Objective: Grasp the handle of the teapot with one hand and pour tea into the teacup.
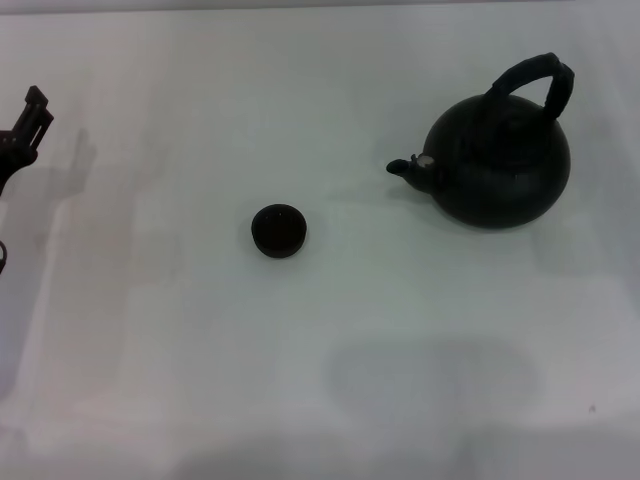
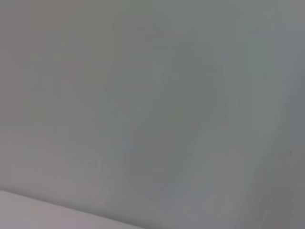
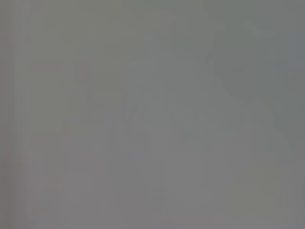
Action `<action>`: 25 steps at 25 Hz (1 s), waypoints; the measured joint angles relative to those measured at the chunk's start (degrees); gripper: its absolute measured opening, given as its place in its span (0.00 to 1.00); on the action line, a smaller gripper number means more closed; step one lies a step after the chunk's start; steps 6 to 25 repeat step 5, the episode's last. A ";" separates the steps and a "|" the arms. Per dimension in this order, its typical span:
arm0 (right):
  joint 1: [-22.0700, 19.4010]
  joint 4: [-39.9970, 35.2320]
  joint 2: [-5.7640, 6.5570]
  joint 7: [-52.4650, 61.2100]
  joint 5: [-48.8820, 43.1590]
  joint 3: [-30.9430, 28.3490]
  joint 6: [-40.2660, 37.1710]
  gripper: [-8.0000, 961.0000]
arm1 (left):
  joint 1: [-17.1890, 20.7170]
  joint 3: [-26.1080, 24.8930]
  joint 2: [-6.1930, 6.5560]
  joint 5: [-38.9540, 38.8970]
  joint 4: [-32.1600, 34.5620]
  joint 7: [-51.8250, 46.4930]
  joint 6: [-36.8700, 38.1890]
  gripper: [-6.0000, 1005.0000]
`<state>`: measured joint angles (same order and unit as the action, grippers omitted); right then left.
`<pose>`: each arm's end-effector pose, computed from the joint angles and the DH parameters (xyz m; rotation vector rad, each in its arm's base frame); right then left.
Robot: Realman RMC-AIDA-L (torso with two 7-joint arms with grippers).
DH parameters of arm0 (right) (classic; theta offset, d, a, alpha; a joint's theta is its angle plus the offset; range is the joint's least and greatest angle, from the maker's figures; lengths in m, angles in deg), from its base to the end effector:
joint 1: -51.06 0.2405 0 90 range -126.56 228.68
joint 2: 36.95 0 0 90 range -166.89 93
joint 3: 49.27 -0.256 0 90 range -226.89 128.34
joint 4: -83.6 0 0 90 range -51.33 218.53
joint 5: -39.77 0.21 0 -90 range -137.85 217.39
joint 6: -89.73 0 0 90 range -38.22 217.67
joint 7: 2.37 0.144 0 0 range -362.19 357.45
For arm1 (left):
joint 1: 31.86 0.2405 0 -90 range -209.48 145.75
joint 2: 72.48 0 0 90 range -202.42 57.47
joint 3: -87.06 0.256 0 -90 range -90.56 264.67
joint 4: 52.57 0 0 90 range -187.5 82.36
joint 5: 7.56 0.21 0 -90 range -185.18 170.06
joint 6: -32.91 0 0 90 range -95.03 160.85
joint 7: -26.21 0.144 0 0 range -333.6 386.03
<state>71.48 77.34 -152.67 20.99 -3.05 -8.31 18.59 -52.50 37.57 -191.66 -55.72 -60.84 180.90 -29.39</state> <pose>0.3831 0.3063 0.0554 -1.5023 0.5660 0.6842 -0.3643 0.3039 -0.0192 -1.4994 -0.8970 -0.7771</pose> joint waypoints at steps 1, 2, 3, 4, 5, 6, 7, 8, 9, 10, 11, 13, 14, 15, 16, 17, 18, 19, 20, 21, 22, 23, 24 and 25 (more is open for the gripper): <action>0.22 0.09 0.02 0.00 0.00 0.00 0.15 0.90 | 0.17 -0.04 0.00 -0.10 -0.15 -0.08 0.07 0.84; 0.38 0.15 0.04 0.00 0.01 -0.01 0.29 0.90 | 0.28 -0.11 0.00 -0.18 -0.21 -0.19 0.23 0.84; 0.46 0.18 0.06 0.00 0.02 -0.01 0.46 0.90 | 0.31 -0.21 0.00 -0.26 -0.23 -0.32 0.47 0.84; 0.50 0.19 0.07 0.04 0.03 0.02 0.54 0.90 | 0.34 -0.26 0.00 -0.37 -0.26 -0.48 0.99 0.84; 0.49 0.21 0.07 0.09 0.03 0.11 0.55 0.90 | 0.33 -0.25 0.00 -0.41 -0.28 -0.59 1.45 0.84; 0.49 0.21 0.07 0.09 0.03 0.11 0.55 0.90 | 0.33 -0.25 0.00 -0.41 -0.28 -0.59 1.45 0.84; 0.49 0.21 0.07 0.09 0.03 0.11 0.55 0.90 | 0.33 -0.25 0.00 -0.41 -0.28 -0.59 1.45 0.84; 0.49 0.21 0.07 0.09 0.03 0.11 0.55 0.90 | 0.33 -0.25 0.00 -0.41 -0.28 -0.59 1.45 0.84; 0.49 0.21 0.07 0.09 0.03 0.11 0.55 0.90 | 0.33 -0.25 0.00 -0.41 -0.28 -0.59 1.45 0.84; 0.49 0.21 0.07 0.09 0.03 0.11 0.55 0.90 | 0.33 -0.25 0.00 -0.41 -0.28 -0.59 1.45 0.84; 0.49 0.21 0.07 0.09 0.03 0.11 0.55 0.90 | 0.33 -0.25 0.00 -0.41 -0.28 -0.59 1.45 0.84; 0.49 0.21 0.07 0.09 0.03 0.11 0.55 0.90 | 0.33 -0.25 0.00 -0.41 -0.28 -0.59 1.45 0.84; 0.49 0.21 0.07 0.09 0.03 0.11 0.55 0.90 | 0.33 -0.25 0.00 -0.41 -0.28 -0.59 1.45 0.84; 0.49 0.21 0.07 0.09 0.03 0.11 0.55 0.90 | 0.33 -0.25 0.00 -0.41 -0.28 -0.59 1.45 0.84; 0.49 0.21 0.07 0.09 0.03 0.11 0.55 0.90 | 0.33 -0.25 0.00 -0.41 -0.28 -0.59 1.45 0.84; 0.49 0.21 0.07 0.09 0.03 0.11 0.55 0.90 | 0.33 -0.25 0.00 -0.41 -0.28 -0.59 1.45 0.84; 0.49 0.21 0.07 0.09 0.03 0.11 0.55 0.90 | 0.33 -0.25 0.00 -0.41 -0.28 -0.59 1.45 0.84; 0.49 0.21 0.07 0.09 0.03 0.11 0.55 0.90 | 0.33 -0.25 0.00 -0.41 -0.28 -0.59 1.45 0.84; 0.49 0.21 0.07 0.09 0.03 0.11 0.55 0.90 | 0.33 -0.25 0.00 -0.41 -0.28 -0.59 1.45 0.84; 0.49 0.21 0.07 0.09 0.03 0.11 0.55 0.90 | 0.33 -0.25 0.00 -0.41 -0.28 -0.59 1.45 0.84; 0.49 0.21 0.07 0.09 0.03 0.11 0.55 0.90 | 0.33 -0.25 0.00 -0.41 -0.28 -0.59 1.45 0.84; 0.49 0.21 0.07 0.09 0.03 0.11 0.55 0.90 | 0.33 -0.25 0.00 -0.41 -0.28 -0.59 1.45 0.84; 0.49 0.21 0.07 0.09 0.03 0.11 0.55 0.90 | 0.33 -0.25 0.00 -0.41 -0.28 -0.59 1.45 0.84; 0.49 0.21 0.07 0.09 0.03 0.11 0.55 0.90 | 0.33 -0.25 0.00 -0.41 -0.28 -0.59 1.45 0.84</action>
